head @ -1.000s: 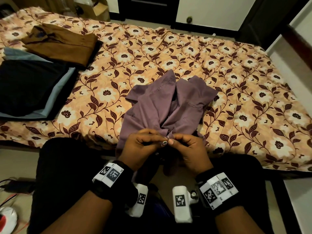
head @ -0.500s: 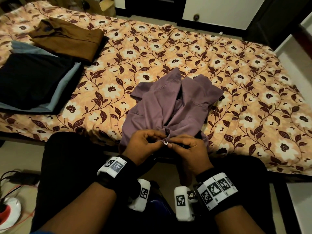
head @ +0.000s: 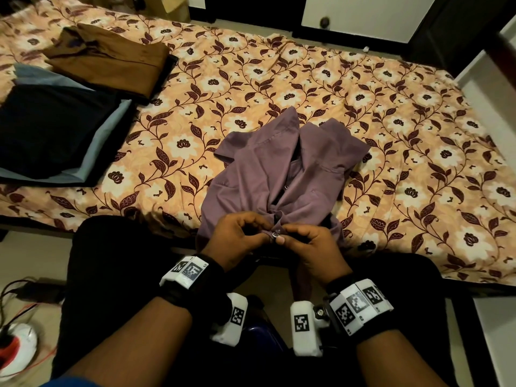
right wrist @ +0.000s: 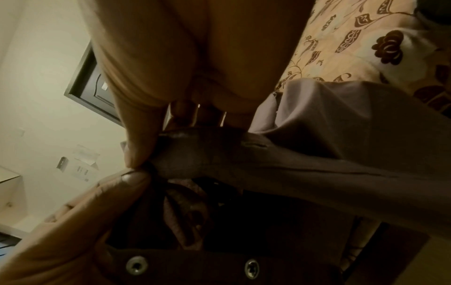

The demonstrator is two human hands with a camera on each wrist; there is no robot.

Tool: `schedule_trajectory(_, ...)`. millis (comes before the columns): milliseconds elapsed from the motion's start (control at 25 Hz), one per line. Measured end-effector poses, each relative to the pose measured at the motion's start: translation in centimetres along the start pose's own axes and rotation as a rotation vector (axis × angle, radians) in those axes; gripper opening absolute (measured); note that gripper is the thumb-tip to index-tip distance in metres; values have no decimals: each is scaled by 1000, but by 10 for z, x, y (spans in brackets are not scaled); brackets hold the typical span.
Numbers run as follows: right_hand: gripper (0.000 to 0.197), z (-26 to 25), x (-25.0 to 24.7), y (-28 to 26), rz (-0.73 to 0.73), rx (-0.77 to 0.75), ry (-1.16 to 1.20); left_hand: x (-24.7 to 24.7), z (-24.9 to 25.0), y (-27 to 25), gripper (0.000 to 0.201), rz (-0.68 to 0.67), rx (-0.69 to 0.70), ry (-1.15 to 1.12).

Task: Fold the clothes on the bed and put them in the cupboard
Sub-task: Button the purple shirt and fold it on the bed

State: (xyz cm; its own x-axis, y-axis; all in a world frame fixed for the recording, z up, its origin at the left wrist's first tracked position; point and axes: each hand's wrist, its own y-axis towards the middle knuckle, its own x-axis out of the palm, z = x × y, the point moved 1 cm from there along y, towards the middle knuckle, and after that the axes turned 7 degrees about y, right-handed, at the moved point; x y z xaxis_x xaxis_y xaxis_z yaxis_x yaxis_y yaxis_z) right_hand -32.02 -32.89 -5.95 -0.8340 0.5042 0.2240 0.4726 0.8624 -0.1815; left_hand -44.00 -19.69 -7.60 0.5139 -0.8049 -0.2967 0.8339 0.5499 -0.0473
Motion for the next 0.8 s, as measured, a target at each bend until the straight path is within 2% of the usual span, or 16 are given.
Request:
schedule_trajectory(160, 24, 2, -1, 1, -15, 35, -33, -1, -1, 1, 25, 19, 28, 25)
schedule_trajectory(360, 28, 8, -5, 5, 59, -173, -389, 1, -3, 2, 21, 5, 18, 71)
schedule_trajectory(520, 28, 9, -5, 7, 47, -212, -498, 1, -2, 2, 18, 15, -3, 102)
schedule_trajectory(680, 25, 8, -5, 9, 10, -340, -663, 0, 0, 2, 4, 10, -47, 98)
schedule_trajectory(800, 24, 8, -8, 9, 55, -367, -704, 0, 5, 2, 3, -33, -45, 75)
